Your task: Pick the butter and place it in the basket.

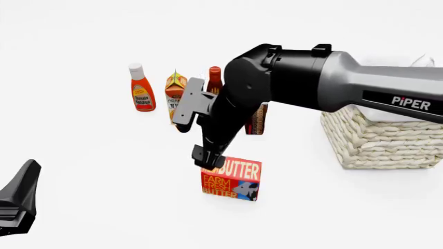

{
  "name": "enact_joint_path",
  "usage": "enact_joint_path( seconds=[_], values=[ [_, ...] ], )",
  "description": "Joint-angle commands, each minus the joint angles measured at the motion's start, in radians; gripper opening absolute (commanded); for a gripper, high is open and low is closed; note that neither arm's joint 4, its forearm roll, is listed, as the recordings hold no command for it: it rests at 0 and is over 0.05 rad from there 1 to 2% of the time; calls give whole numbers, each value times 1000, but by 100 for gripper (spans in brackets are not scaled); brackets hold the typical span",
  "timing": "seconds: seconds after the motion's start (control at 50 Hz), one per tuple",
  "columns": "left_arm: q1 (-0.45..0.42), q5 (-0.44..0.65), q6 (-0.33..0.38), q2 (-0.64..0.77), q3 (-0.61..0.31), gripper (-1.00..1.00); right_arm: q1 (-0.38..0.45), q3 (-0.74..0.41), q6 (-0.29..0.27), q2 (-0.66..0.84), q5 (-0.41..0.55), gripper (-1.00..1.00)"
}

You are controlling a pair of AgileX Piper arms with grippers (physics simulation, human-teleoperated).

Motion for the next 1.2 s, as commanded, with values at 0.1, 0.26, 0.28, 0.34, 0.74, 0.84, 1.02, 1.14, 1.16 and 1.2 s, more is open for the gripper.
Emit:
enact_joint_path(
  seconds=[0.1,0.26,0.28,0.34,0.74,0.84,1.02,1.14,1.16,1.2],
  values=[
    [0,0,0,0,0,100,4,11,4,4,-13,100],
    [0,0,0,0,0,100,0,11,1,11,-19,100],
    [0,0,0,0,0,100,1,13,1,12,-21,100],
    [0,0,0,0,0,100,5,22,4,10,-28,100],
    [0,0,0,0,0,100,10,41,14,15,-53,100],
    [0,0,0,0,0,100,6,37,12,20,-56,100],
    [0,0,0,0,0,100,7,47,19,24,-68,100],
    [0,0,0,0,0,100,8,53,24,24,-77,100],
    [0,0,0,0,0,100,8,57,24,23,-79,100],
    [0,0,0,0,0,100,8,63,27,21,-83,100]
  ],
)
